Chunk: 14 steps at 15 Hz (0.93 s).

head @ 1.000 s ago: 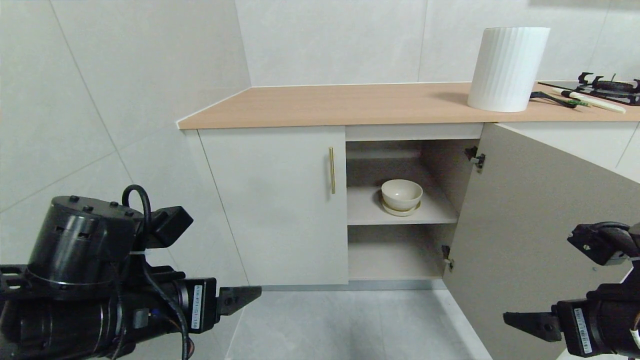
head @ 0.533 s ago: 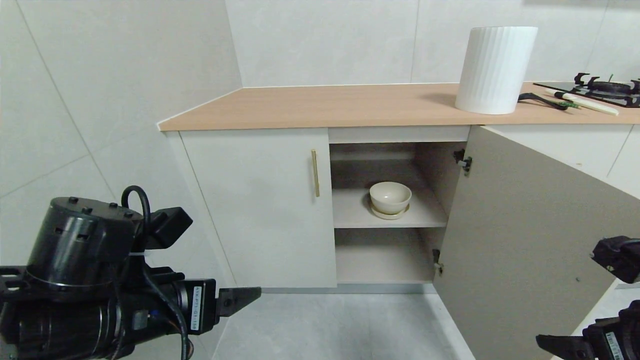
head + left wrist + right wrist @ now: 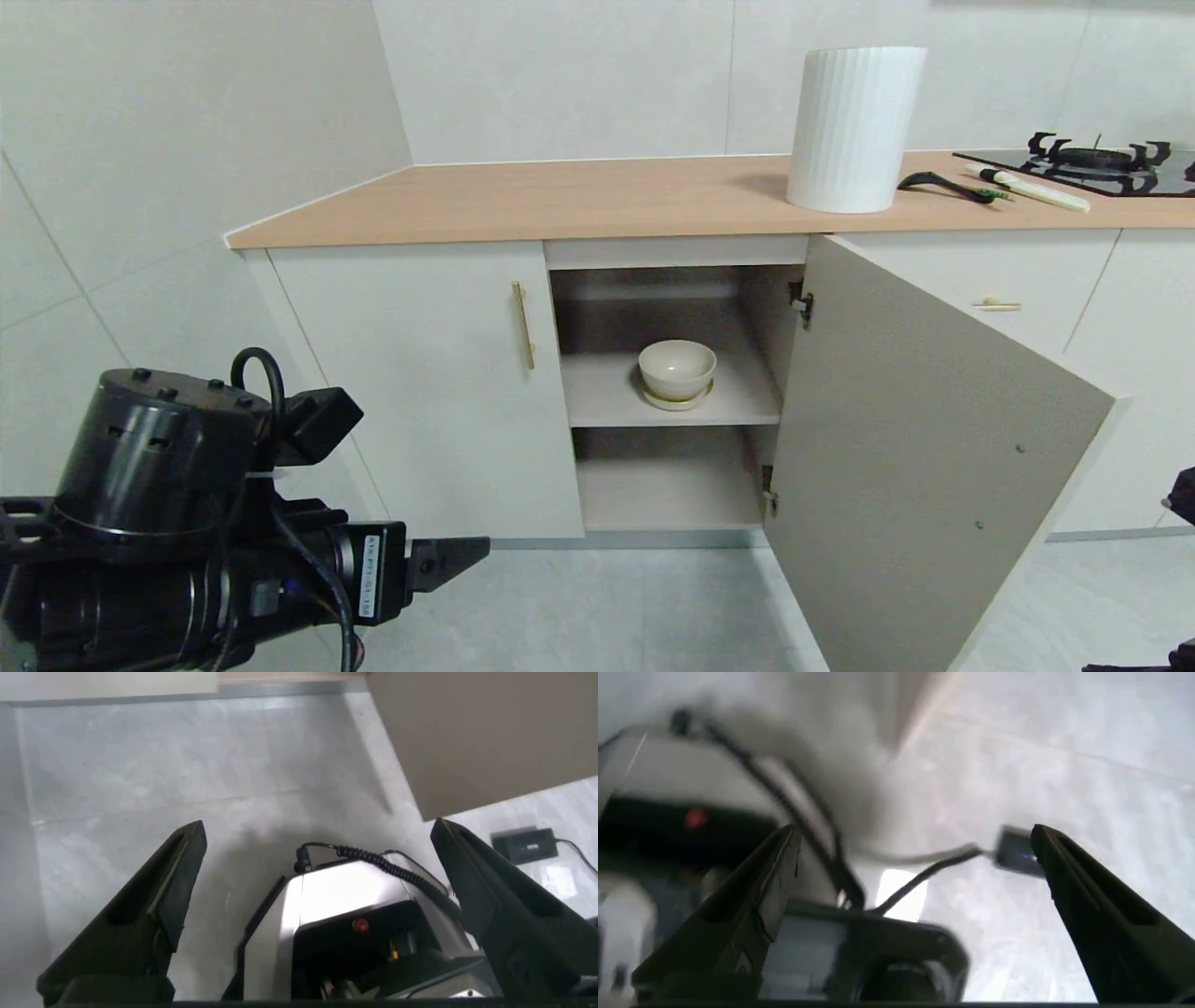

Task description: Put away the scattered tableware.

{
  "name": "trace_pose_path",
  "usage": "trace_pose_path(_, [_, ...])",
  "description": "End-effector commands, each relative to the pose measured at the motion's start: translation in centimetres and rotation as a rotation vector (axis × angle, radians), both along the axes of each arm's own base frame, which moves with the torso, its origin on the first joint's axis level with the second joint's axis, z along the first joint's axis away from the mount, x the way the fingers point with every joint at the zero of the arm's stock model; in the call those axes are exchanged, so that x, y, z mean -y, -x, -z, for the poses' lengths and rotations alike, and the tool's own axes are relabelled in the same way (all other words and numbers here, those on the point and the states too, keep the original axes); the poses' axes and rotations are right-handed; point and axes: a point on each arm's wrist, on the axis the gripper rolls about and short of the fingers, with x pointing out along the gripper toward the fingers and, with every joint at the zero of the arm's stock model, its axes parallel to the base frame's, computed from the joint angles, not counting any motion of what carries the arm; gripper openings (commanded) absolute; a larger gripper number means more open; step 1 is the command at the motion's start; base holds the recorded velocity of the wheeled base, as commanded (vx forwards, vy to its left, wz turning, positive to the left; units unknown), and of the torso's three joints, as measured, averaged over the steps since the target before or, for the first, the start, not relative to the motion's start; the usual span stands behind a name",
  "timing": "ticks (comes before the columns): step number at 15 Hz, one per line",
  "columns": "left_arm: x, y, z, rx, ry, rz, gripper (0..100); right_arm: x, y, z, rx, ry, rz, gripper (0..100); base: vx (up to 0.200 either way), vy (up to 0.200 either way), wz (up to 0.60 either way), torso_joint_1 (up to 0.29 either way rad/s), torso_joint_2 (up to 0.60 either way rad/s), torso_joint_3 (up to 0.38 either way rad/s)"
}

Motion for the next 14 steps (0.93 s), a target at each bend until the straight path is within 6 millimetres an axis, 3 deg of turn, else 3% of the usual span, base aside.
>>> trace_pose_path(1, [0.0, 0.0, 0.0, 0.000, 0.000, -0.001, 100, 0.5, -0.5, -0.6, 0.031, 0.008, 0.070, 100, 0.000, 0.000, 0.00, 0.000, 0.00, 0.000])
trace_pose_path(8, [-0.1, 0.1, -0.1, 0.003, 0.001, -0.001, 100, 3.5, -3.5, -2.4, 0.159, -0.026, 0.367, 100, 0.000, 0.000, 0.00, 0.000, 0.00, 0.000])
trace_pose_path(12, [-0.1, 0.1, -0.2, 0.007, 0.004, -0.001, 100, 5.2, -7.0, -1.9, 0.215, -0.046, 0.490, 100, 0.000, 0.000, 0.00, 0.000, 0.00, 0.000])
trace_pose_path(14, [0.0, 0.1, -0.1, 0.004, 0.002, -0.001, 100, 5.4, -7.6, -1.9, 0.235, -0.061, 0.522, 100, 0.000, 0.000, 0.00, 0.000, 0.00, 0.000])
